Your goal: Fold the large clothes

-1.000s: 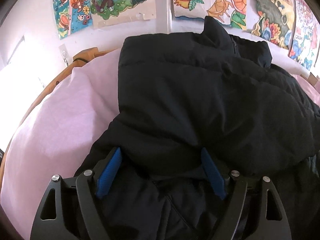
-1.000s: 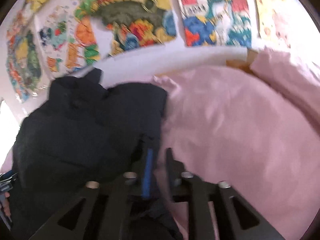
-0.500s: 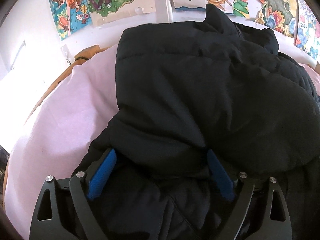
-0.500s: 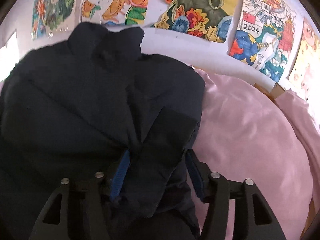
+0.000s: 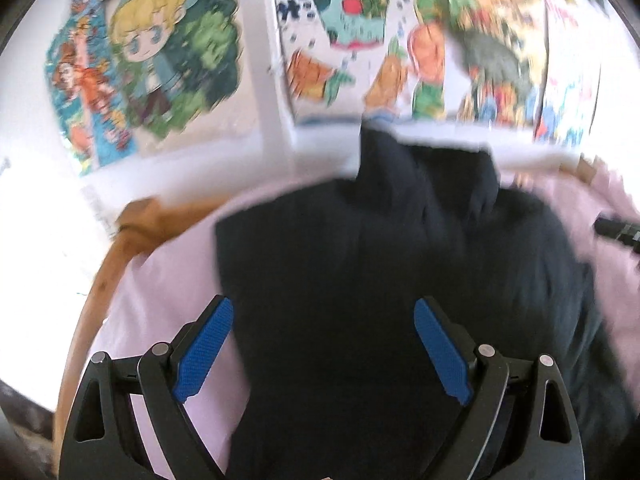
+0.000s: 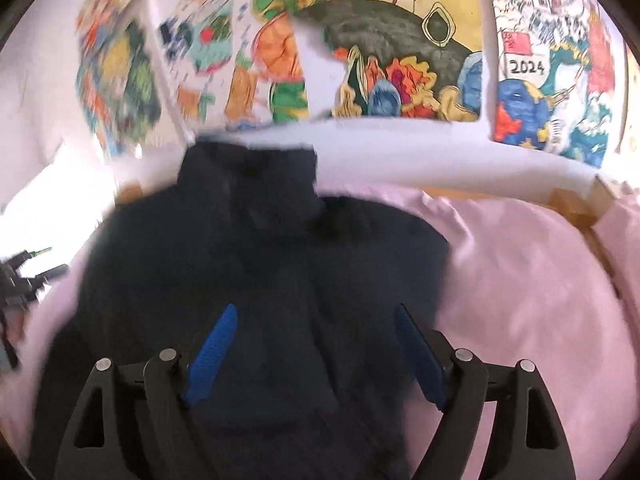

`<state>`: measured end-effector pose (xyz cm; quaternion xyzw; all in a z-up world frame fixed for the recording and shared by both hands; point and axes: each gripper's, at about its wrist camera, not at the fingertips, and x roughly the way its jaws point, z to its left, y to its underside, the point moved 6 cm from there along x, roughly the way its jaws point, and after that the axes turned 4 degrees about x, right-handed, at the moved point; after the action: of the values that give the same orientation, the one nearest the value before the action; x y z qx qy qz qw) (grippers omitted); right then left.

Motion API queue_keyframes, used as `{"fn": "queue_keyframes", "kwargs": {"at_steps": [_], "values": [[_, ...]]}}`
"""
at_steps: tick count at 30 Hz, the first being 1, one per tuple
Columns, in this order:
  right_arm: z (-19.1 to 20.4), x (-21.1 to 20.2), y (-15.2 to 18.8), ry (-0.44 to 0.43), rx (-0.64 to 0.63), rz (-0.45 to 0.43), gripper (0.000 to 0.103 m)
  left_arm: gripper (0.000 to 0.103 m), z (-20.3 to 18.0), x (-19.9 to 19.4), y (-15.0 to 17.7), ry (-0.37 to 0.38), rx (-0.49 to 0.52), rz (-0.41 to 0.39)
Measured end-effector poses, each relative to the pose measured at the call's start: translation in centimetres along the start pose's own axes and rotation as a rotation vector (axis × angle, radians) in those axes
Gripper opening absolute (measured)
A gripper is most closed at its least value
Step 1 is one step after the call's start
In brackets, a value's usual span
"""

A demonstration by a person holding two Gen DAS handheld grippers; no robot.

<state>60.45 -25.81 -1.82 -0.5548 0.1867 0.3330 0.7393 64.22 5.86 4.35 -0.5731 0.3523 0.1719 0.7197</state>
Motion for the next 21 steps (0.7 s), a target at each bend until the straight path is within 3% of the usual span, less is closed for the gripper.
{"fn": "queue_keyframes", "kwargs": {"at_steps": [4, 9, 11, 14, 18, 19, 21], "values": [[1.0, 4.3, -4.3, -0.045, 0.142, 0.003, 0.08, 0.089, 1.6, 3.9, -5.0, 0.094, -0.094, -0.016], [1.4, 9.0, -7.8, -0.054, 0.267, -0.009, 0.079, 0.089, 1.6, 8.8, -8.8, 0.105, -0.126, -0.026], [1.4, 10.4, -8.9, -0.043, 0.283, -0.016, 0.067, 0.089, 2.1, 10.5, -9.3, 0.12, -0.146, -0.012], [1.0, 12.3, -9.7, -0.023, 0.319, -0.009, 0.059, 0.088, 2.3, 12.4, -9.6, 0.126, -0.173, -0.007], [0.6, 14.2, -10.0, 0.033, 0.344, -0.015, 0.056, 0.088, 3.3, 14.7, -9.7, 0.127, -0.296, 0.001], [0.6, 14.4, -10.1, 0.026, 0.352, -0.027, 0.056, 0.086, 3.4, 14.9, -9.6, 0.146, -0.334, -0.004], [0.7, 14.7, -10.1, 0.009, 0.36, -0.034, 0.031, 0.063, 3.6, 15.3, -9.3, 0.211, -0.43, -0.03]]}}
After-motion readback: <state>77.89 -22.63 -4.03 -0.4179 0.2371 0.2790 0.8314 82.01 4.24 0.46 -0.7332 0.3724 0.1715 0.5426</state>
